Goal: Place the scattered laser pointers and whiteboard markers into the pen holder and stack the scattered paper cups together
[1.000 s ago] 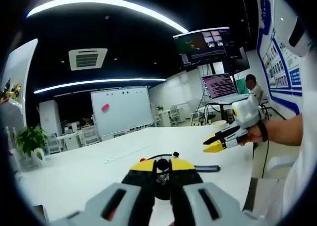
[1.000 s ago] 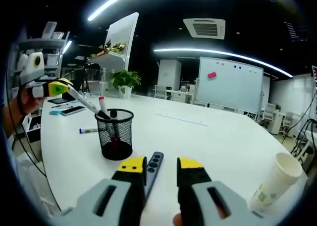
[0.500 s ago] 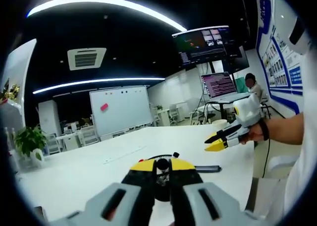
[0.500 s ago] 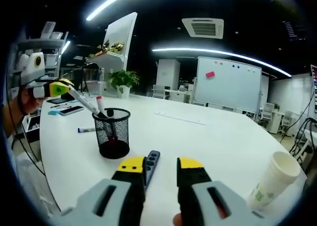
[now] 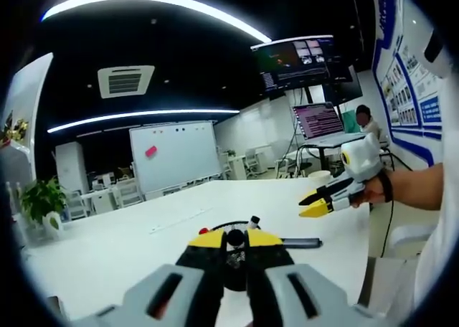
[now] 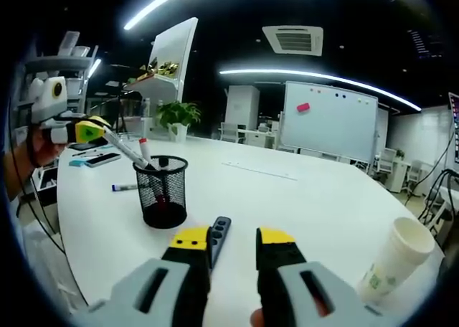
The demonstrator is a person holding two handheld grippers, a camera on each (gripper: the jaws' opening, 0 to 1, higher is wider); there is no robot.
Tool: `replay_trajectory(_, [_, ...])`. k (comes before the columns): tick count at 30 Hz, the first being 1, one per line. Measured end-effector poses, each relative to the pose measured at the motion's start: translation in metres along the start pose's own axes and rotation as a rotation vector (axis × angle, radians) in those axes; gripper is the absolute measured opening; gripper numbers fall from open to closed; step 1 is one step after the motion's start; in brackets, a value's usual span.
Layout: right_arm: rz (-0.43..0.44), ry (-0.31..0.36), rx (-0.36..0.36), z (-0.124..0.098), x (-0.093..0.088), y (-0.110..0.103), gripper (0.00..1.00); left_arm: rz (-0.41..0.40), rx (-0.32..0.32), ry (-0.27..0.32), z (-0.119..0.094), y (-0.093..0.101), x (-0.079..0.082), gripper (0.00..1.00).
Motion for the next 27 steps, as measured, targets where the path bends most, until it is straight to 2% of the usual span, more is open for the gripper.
replay_trajectory(20, [0.007,-0.003,-0.007,-0.003,-0.003,0.003,0.24,-0.011,0.009,-0.059,0.01,-0.003,-0.014,0.11])
replay_trajectory(27, [0.008,-0.005,-0.006,-0.003,-0.003,0.002,0.24,-0.005,0.009,-0.062,0.013,-0.002,-0.015,0.11])
Point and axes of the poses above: the point that each gripper's makers call its tool centre point, and the gripper's own axes: z roughly forward along the fingers, y roughly to its right, x roughly out of its top, the point moved 7 cm from there along -z, roughly backward along the fingers, and after that the axes turned 9 degrees about y, right-handed, at the moved point
